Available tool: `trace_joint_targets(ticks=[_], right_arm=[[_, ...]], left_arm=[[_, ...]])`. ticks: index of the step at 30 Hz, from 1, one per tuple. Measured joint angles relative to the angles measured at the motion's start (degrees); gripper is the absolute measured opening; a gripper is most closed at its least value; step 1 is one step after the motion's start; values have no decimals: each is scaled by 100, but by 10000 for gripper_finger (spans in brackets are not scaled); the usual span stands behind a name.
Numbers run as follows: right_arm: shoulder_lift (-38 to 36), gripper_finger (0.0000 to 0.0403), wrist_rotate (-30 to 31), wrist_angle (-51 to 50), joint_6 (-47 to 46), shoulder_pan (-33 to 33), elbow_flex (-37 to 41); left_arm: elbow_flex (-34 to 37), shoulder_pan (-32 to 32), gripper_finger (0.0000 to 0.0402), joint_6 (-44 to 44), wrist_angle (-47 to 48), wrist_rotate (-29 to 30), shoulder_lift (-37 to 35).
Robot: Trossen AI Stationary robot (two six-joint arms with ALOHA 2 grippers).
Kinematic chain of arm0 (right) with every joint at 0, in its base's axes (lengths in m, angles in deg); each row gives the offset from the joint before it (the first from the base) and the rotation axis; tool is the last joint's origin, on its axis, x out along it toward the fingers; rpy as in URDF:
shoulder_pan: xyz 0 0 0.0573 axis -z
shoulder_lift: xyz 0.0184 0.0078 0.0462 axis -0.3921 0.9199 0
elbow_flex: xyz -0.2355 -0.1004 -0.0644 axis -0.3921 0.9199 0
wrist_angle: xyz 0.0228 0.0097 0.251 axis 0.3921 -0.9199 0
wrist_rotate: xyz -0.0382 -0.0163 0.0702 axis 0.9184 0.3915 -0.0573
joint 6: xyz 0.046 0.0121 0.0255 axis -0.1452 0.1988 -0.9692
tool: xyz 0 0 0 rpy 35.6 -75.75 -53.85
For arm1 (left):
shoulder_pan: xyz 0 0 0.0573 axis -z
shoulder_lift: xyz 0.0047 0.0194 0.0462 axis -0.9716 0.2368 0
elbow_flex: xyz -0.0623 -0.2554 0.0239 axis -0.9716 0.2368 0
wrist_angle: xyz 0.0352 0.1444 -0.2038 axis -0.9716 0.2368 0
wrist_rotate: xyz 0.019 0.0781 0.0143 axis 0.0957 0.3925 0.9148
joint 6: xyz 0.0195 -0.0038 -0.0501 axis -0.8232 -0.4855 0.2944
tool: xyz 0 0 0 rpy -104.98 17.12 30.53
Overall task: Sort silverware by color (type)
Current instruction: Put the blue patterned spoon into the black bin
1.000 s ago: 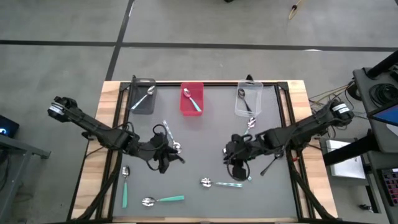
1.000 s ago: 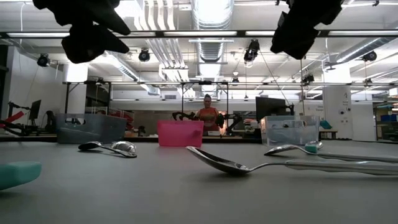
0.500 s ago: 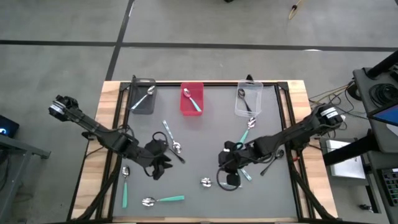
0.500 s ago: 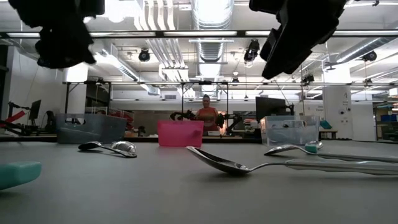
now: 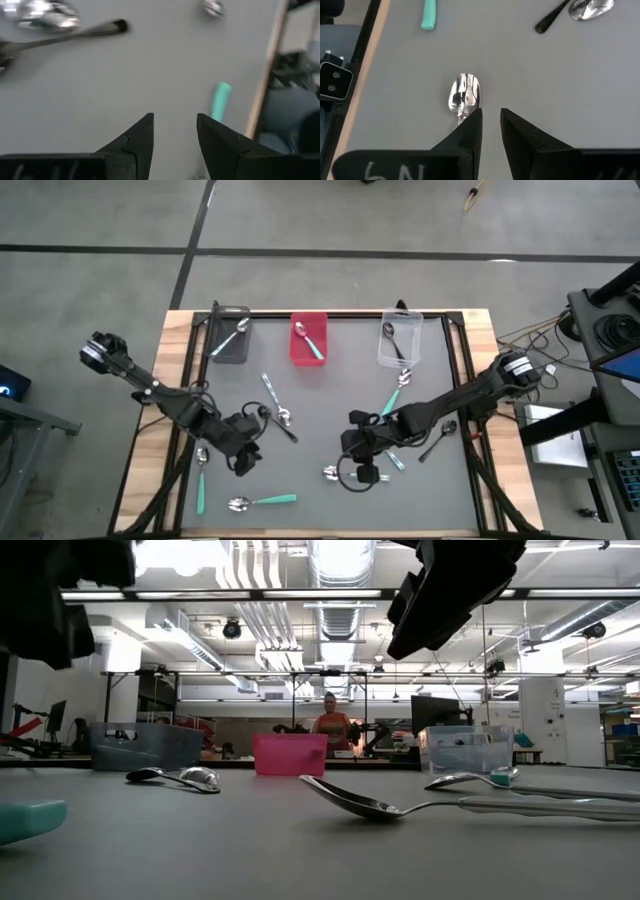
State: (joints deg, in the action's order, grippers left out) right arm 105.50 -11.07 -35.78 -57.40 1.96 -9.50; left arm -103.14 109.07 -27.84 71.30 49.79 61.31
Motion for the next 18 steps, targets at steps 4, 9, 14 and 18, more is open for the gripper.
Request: trace_joint_targets(ticks=[4, 9, 14, 18], right_arm=[[60, 61, 4, -15, 113, 0, -65], [35, 61, 24, -41, 327, 1, -83], [9, 61, 24, -58, 365, 2, -83], [45, 64, -31, -91, 368, -45, -80]], left_arm=[[0, 422, 130, -149, -384, 31, 0], [-3, 916, 130, -71, -886, 490, 71], [-318, 1056, 130, -97, -965, 666, 542], [-752, 1062, 130, -510, -928, 702, 1068]])
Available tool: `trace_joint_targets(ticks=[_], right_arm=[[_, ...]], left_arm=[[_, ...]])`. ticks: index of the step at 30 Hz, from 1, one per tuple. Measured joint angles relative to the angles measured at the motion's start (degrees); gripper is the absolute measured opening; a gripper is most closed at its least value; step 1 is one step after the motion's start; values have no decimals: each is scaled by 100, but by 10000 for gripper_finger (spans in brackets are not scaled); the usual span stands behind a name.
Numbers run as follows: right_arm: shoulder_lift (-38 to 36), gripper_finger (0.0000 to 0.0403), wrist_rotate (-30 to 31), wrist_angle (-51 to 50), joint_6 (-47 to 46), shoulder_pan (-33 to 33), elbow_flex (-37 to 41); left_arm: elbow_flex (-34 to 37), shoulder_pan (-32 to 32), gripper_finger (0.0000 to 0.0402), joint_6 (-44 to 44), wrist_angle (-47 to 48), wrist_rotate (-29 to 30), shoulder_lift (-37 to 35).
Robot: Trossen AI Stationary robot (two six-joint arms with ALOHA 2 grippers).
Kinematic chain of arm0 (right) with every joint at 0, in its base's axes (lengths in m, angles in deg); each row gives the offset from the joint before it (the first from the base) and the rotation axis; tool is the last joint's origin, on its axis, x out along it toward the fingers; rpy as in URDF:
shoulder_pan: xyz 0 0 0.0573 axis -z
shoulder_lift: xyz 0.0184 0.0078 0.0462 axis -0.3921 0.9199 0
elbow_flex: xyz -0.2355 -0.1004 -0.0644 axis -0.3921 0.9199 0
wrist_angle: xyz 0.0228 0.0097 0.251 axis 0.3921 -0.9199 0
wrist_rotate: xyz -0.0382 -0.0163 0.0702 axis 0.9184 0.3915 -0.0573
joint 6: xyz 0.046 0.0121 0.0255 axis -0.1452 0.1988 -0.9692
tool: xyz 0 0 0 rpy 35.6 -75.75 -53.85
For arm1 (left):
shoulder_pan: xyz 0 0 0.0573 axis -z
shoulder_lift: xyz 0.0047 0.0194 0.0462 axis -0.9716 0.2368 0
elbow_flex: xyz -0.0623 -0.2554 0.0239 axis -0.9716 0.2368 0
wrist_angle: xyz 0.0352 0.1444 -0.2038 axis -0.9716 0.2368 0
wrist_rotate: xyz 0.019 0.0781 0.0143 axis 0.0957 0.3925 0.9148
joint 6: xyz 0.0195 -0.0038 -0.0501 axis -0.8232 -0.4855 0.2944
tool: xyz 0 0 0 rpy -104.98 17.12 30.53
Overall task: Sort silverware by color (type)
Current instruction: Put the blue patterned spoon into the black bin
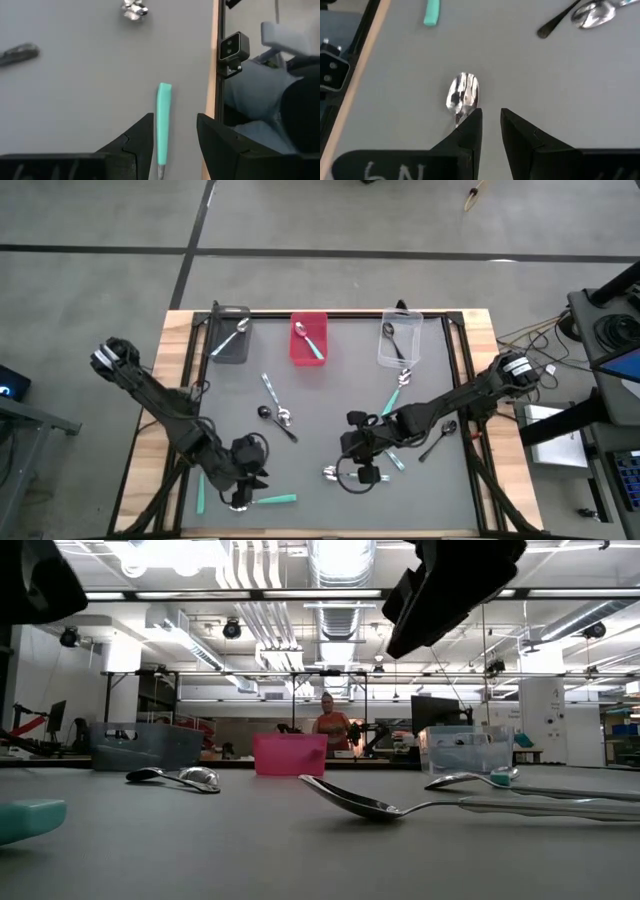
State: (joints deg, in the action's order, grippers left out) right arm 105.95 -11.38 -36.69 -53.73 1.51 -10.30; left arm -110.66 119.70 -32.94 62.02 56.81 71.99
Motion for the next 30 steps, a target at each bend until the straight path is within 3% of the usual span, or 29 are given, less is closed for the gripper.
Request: trace_joint_targets(ticks=[14, 21, 30], right_arm=[[753, 172, -106, -215, -139, -488, 27], [1093, 172, -410, -193, -323, -505, 28], [1392, 145, -210, -168, -320, -512, 30]], left_arm=[[-1389, 30, 130, -402, 1595, 567, 991], [-1417, 31, 130, -304, 1673, 842, 991], [-1407, 11, 130, -3, 1680, 963, 989]])
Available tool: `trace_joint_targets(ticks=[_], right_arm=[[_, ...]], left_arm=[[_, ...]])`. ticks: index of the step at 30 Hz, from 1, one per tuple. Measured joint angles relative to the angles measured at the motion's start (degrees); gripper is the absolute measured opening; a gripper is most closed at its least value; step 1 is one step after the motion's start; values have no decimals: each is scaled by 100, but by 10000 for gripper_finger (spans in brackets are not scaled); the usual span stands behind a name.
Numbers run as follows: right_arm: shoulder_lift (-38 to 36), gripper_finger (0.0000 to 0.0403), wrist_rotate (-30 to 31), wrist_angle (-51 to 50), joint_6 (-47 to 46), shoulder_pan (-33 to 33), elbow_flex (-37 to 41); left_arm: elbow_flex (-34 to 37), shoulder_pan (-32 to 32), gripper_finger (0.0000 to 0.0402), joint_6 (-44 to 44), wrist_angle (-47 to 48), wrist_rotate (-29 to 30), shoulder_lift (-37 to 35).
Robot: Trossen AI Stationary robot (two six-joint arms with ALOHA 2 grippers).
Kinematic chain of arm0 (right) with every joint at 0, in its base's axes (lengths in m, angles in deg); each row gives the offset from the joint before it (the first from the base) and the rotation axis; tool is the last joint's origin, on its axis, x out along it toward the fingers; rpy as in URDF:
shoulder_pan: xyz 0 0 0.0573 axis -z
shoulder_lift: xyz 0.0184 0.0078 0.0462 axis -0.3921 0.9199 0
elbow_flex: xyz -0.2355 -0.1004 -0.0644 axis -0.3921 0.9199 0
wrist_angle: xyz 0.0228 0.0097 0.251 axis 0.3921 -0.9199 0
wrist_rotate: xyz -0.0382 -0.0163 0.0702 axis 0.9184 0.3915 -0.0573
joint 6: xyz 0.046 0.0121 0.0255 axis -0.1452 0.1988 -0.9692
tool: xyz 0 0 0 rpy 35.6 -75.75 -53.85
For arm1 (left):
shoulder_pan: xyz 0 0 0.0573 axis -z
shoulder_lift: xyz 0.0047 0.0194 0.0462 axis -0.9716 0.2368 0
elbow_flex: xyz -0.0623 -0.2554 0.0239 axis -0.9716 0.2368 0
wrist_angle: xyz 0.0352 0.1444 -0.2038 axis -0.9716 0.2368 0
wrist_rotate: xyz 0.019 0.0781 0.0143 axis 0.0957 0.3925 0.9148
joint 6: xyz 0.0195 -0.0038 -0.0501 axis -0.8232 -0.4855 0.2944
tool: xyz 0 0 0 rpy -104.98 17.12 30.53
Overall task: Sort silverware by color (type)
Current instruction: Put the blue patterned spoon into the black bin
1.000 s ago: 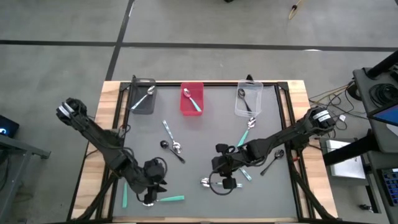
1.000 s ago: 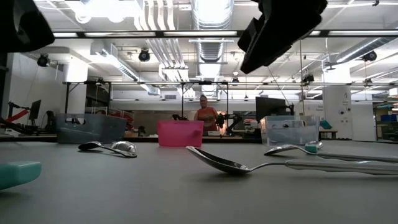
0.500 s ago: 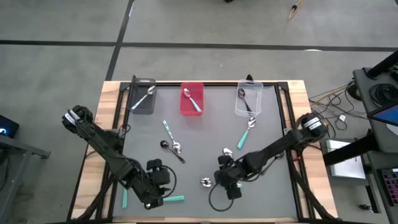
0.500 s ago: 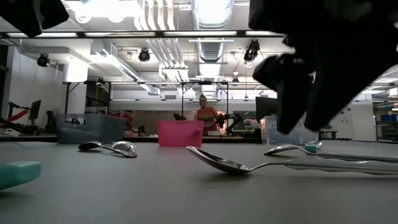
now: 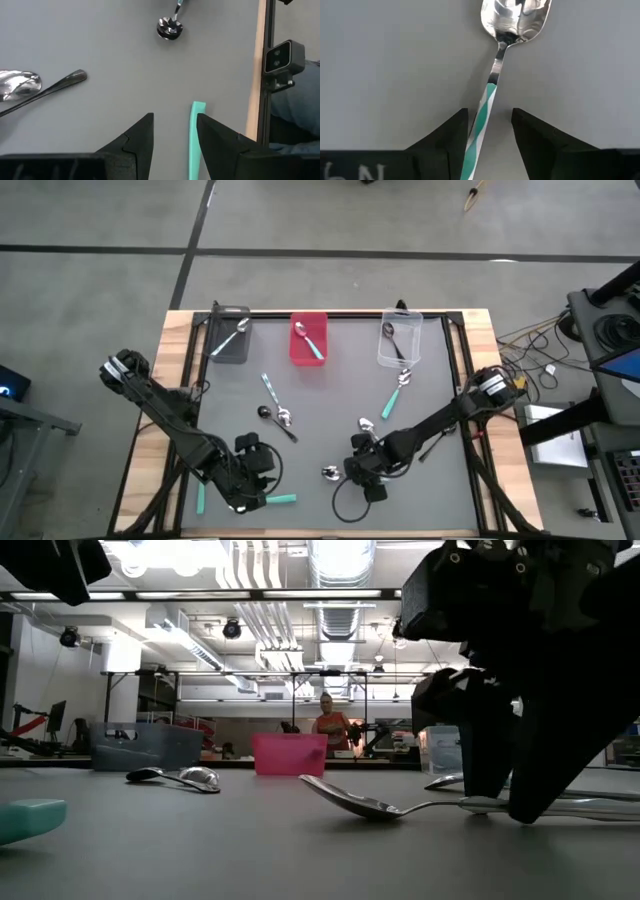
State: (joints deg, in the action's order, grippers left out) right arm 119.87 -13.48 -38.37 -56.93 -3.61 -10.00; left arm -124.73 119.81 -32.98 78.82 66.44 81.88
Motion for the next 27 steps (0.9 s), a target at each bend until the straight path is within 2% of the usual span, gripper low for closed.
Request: trace_joint_targets(ticks=[7, 14, 22, 27], right_arm=[[98, 102, 643, -83, 142, -5, -8], [100, 22, 812, -107, 189, 6, -2], [-188, 17, 841, -270, 365, 41, 44], [-800, 15, 1136, -182, 577, 128, 49]], left_arm=[[2, 0, 130, 2, 0, 335, 0], [2, -5, 130, -92, -2, 802, 0], [4, -25, 130, -431, -2, 1088, -42], [-131, -48, 130, -1030, 2, 1080, -62]])
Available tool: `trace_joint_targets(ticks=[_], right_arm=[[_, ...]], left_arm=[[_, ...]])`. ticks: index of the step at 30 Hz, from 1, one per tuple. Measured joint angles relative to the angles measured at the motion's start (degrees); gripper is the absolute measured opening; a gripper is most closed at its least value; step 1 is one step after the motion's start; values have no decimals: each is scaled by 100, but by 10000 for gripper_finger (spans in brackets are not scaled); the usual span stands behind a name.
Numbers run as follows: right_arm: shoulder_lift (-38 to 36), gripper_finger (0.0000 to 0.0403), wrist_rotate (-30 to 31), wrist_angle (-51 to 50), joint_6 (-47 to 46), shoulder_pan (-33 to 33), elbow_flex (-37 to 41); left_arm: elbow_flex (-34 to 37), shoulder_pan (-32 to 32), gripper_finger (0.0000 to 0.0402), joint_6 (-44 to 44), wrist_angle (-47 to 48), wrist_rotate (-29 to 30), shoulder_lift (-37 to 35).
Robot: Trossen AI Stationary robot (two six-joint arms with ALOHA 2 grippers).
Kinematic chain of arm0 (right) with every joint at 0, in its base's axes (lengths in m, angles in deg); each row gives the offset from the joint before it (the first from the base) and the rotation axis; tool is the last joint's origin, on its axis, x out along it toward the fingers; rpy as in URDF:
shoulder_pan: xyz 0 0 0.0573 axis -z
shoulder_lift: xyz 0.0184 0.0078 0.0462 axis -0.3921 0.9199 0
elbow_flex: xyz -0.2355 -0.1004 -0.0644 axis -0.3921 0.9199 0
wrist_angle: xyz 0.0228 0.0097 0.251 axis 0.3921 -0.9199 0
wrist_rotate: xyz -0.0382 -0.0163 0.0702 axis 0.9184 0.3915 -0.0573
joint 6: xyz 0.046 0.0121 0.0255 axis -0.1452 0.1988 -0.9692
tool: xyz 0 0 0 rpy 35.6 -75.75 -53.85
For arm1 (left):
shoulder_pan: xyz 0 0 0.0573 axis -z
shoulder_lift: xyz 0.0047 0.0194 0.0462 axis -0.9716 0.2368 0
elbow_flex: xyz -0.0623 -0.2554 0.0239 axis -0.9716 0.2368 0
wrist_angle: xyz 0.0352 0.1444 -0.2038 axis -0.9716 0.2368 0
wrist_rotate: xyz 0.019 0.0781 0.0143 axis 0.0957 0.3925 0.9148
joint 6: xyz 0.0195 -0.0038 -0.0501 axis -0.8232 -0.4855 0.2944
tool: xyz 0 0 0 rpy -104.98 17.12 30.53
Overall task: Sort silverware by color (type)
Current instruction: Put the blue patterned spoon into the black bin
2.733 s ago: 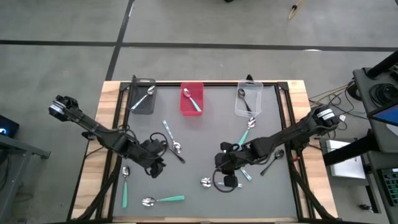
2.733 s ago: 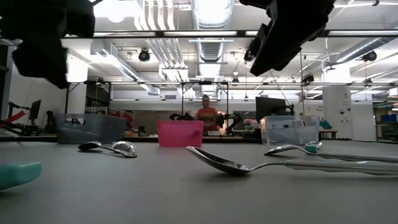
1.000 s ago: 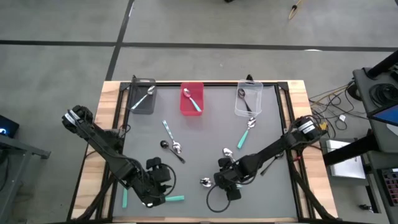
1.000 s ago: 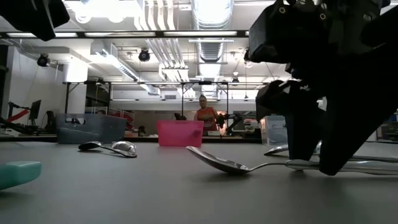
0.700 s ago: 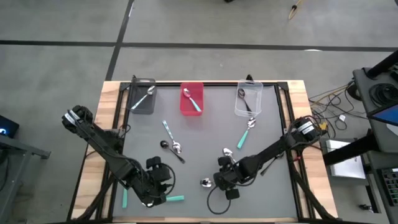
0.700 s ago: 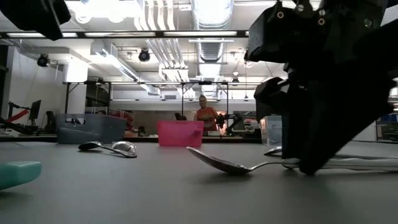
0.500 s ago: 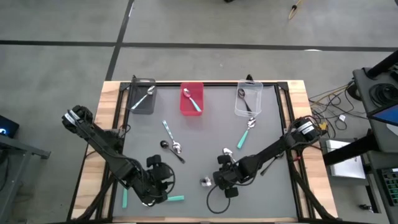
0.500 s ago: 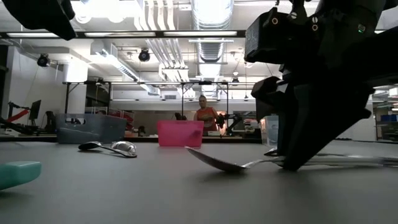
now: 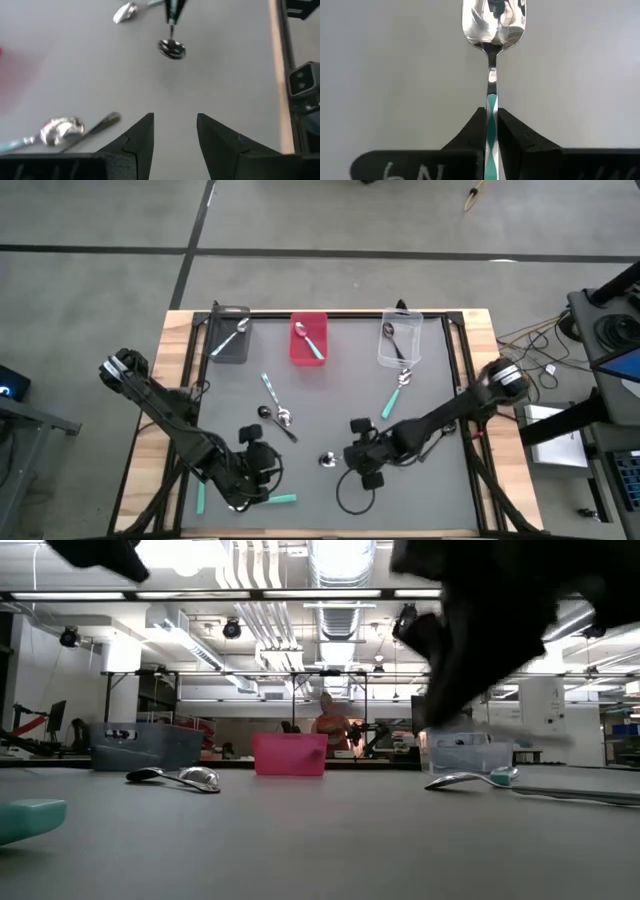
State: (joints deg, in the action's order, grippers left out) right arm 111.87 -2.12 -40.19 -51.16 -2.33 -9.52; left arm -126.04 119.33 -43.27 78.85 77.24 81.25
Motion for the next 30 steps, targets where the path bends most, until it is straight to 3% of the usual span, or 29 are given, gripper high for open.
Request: trace_joint_targets(ticks=[5, 15, 23, 30], right_arm=[[-622, 15, 615, 385, 407, 103, 161], [-1660, 15, 814, 3081, 1249, 636, 1236], [-1494, 14, 1086, 5417, 1846, 1057, 1603], [-1026, 14, 1367, 7052, 1895, 1306, 1657]], left_arm=[[-312, -78, 130, -983, 66, 7, -16], [-398, -330, 130, -2400, 277, 175, -454], [317, -785, 130, -2504, -92, 902, -1427], [1030, -1078, 130, -3252, -1864, 1607, -1940]])
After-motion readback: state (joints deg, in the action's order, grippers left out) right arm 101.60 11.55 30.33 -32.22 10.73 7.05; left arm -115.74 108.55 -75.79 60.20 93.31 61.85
